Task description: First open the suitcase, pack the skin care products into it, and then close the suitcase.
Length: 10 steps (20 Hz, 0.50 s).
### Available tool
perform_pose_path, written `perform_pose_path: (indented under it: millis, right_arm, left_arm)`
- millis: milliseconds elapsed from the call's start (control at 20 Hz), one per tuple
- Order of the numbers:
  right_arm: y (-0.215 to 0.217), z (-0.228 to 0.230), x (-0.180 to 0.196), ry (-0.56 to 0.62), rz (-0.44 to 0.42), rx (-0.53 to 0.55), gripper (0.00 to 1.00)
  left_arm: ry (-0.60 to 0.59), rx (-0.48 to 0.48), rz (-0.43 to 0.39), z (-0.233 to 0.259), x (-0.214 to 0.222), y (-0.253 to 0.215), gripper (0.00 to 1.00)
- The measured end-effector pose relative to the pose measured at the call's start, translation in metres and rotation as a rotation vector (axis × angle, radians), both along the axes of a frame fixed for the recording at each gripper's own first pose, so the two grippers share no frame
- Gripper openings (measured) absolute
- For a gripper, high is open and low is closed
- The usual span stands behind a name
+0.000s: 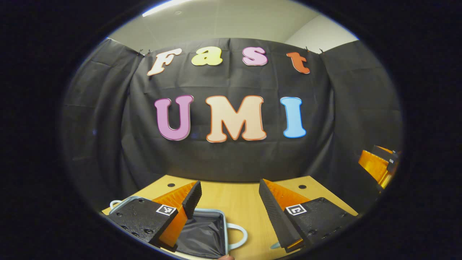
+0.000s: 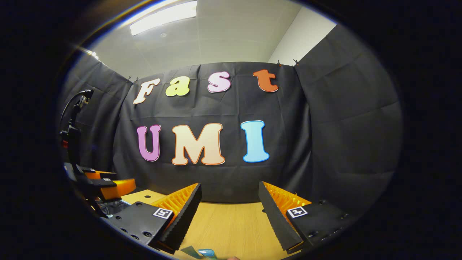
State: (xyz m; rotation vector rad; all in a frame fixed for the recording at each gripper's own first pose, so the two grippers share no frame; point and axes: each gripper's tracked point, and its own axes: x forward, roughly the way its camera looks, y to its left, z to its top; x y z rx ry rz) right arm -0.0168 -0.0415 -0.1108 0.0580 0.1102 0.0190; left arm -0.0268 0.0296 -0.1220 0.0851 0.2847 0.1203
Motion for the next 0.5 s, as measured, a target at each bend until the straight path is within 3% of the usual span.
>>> perform_pose_path:
  millis: [500]
  right_arm:
    - [-0.039,-0.019,-0.013,0.046,0.000,-0.001,0.99]
  left_arm:
    - [0.273,-0.088,-0.120,-0.132,-0.030,-0.085,0.94]
